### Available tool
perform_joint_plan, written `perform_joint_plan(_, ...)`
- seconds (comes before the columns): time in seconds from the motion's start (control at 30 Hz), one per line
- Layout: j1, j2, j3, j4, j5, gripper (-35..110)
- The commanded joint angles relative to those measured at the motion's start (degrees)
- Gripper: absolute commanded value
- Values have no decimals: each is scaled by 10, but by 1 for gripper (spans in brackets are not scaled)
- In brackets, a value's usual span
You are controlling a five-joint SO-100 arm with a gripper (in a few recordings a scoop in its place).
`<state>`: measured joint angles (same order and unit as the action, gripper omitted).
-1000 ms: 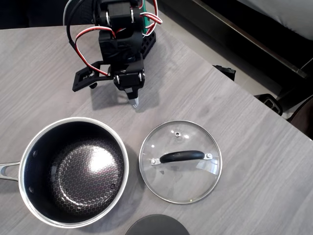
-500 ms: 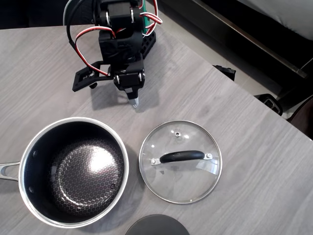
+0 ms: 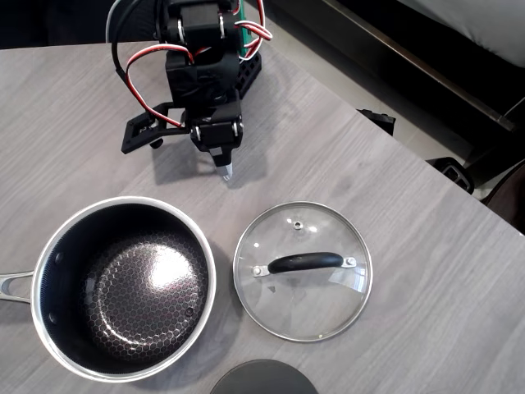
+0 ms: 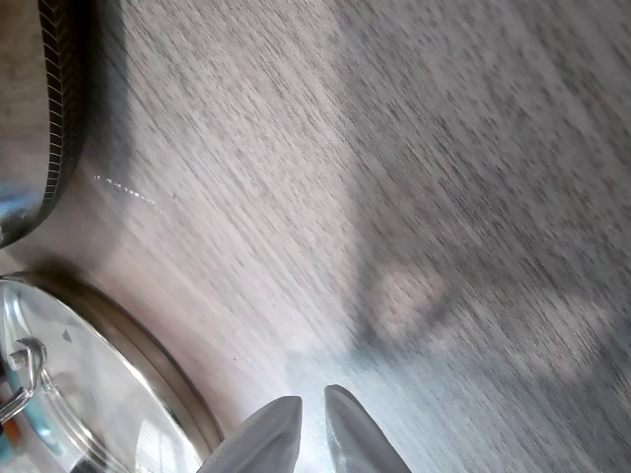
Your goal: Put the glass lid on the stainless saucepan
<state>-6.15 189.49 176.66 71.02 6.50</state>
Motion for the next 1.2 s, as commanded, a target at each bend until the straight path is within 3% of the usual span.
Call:
perform_joint_plan(0.0, 4, 17, 5, 3, 1, 0)
perform_joint_plan(0.83, 31, 17, -4, 1, -3, 0)
perform_joint_plan(1.03, -42, 3, -175, 4, -28, 0)
perform_joint_plan(1.17, -82, -251, -401, 14, 4, 0)
